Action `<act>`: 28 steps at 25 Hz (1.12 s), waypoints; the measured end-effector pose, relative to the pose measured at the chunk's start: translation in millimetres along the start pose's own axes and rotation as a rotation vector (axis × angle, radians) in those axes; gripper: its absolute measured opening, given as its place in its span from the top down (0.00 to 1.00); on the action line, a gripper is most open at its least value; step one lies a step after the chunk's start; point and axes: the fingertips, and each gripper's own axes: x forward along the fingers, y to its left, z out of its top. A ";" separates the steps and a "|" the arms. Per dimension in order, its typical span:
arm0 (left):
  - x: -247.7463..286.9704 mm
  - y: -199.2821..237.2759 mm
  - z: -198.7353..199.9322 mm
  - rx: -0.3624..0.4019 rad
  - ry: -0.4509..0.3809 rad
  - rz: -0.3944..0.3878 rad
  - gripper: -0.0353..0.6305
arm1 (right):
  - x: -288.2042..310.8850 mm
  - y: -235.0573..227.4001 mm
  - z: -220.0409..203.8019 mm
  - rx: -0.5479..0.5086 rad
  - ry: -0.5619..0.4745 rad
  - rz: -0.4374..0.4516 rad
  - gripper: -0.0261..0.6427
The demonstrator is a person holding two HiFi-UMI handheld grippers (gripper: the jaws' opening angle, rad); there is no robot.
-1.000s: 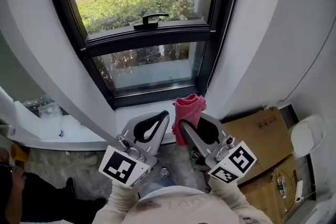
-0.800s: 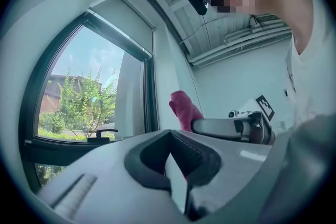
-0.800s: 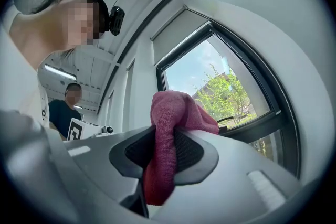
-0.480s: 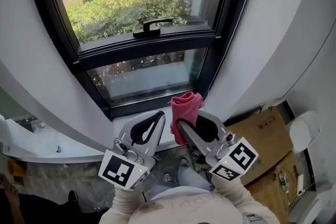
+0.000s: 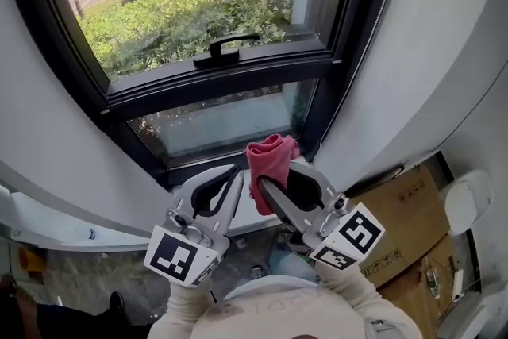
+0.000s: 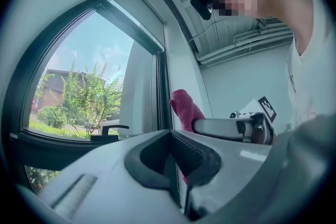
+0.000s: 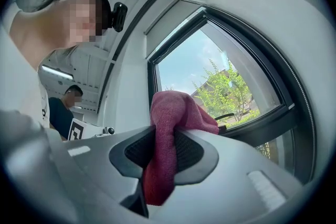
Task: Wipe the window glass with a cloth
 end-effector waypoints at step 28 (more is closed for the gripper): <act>194.2 55.8 -12.6 0.058 0.049 0.045 0.95 | 40.0 -199.9 32.7 0.109 -0.061 0.069 0.79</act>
